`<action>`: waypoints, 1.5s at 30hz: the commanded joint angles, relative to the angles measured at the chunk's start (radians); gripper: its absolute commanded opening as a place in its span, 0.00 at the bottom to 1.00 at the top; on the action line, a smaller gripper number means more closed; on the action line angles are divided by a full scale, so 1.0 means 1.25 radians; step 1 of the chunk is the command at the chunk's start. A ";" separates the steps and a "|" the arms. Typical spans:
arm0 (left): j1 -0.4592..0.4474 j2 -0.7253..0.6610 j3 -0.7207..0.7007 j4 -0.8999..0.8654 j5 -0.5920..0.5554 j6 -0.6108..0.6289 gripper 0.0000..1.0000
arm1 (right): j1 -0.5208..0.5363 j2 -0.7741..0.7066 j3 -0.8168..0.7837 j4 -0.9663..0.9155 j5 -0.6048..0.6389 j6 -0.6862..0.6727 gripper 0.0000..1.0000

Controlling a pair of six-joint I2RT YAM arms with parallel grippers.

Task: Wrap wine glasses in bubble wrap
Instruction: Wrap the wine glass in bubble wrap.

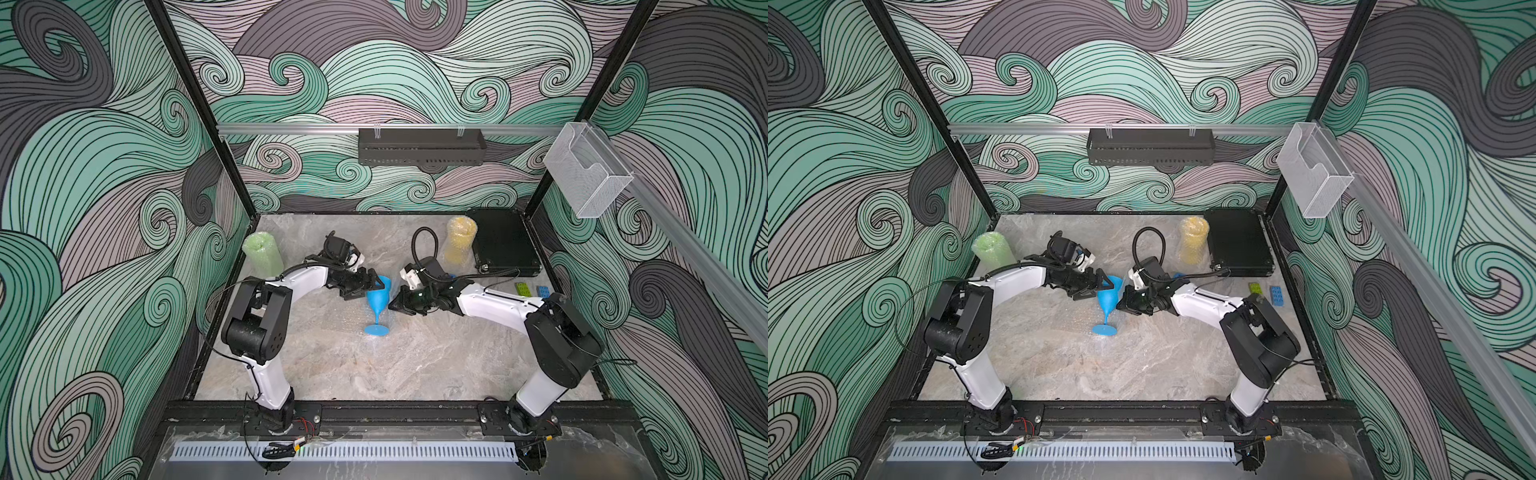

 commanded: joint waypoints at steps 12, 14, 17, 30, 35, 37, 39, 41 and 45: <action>-0.045 -0.015 0.023 -0.045 0.010 0.074 0.86 | 0.025 0.056 0.077 -0.046 -0.003 -0.033 0.07; -0.046 -0.005 0.022 -0.048 -0.017 0.072 0.86 | 0.028 0.054 0.070 -0.029 -0.002 -0.031 0.07; -0.049 0.009 0.028 -0.061 -0.045 0.080 0.83 | 0.028 0.063 0.081 -0.046 -0.006 -0.036 0.07; -0.052 0.032 0.028 -0.067 -0.084 0.095 0.55 | 0.027 0.045 0.083 -0.061 -0.034 -0.060 0.20; -0.051 0.030 0.024 -0.062 -0.078 0.095 0.51 | -0.012 -0.053 0.032 -0.081 -0.034 -0.093 0.36; -0.051 0.028 0.031 -0.067 -0.077 0.099 0.51 | -0.045 -0.075 0.020 -0.104 -0.034 -0.098 0.40; -0.051 0.028 0.032 -0.071 -0.076 0.099 0.50 | -0.074 -0.085 0.016 -0.117 -0.028 -0.100 0.46; -0.051 0.032 0.028 -0.062 -0.069 0.095 0.49 | -0.091 -0.082 0.005 -0.090 -0.012 -0.094 0.52; -0.051 0.032 0.036 -0.073 -0.071 0.101 0.49 | -0.113 -0.017 0.044 -0.071 -0.013 -0.086 0.66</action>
